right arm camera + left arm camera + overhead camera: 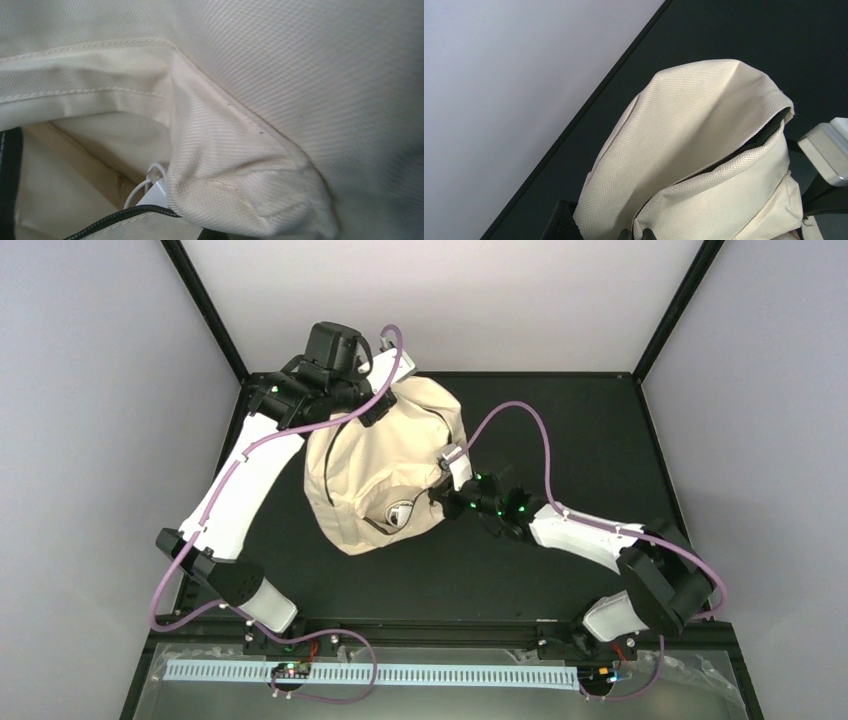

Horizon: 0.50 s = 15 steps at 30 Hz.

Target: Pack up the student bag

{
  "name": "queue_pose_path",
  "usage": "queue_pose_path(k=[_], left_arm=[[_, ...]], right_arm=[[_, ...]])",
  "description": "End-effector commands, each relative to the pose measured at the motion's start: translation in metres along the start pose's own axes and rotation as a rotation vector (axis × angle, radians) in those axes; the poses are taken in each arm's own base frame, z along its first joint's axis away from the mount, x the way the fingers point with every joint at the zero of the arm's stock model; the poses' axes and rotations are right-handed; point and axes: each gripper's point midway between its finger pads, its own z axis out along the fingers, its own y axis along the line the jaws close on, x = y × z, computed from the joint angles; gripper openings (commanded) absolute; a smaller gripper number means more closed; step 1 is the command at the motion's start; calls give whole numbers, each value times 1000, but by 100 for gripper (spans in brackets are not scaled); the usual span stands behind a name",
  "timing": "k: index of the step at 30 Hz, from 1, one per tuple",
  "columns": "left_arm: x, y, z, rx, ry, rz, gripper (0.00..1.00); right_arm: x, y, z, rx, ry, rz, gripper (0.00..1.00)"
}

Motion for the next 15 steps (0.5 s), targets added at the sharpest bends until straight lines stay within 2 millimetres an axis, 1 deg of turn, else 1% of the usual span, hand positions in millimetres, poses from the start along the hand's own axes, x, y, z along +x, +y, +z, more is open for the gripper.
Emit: queue_pose_path(k=[1, 3, 5, 6, 8, 10, 11, 12, 13, 14, 15], left_arm=[[18, 38, -28, -131, 26, -101, 2], [35, 46, -34, -140, 63, -140, 1], [52, 44, -41, -118, 91, -172, 2], [60, 40, -44, -98, 100, -182, 2], [76, 23, -47, -41, 124, -182, 2], [86, 2, -51, 35, 125, -175, 2], [87, -9, -53, 77, 109, -171, 4], [86, -17, -56, 109, 89, -166, 14], [85, -20, -55, 124, 76, -162, 32], [83, -18, -52, 118, 71, -160, 49], [80, -12, -49, 102, 67, -155, 59]], right_arm=[[-39, -19, 6, 105, -69, -39, 1], [-44, -25, 16, 125, -28, -70, 1], [-47, -29, 26, 129, 4, -96, 1], [-50, -28, 29, 122, 4, -110, 1], [-59, -25, 33, 97, -18, -139, 1], [-68, -19, 39, 62, -30, -164, 1], [-70, -16, 43, 41, -23, -173, 1], [-72, -14, 49, 24, -14, -178, 1], [-74, -12, 52, 8, -10, -183, 1], [-75, -11, 55, -4, -6, -184, 1], [-75, -9, 57, -12, -5, -184, 1]])
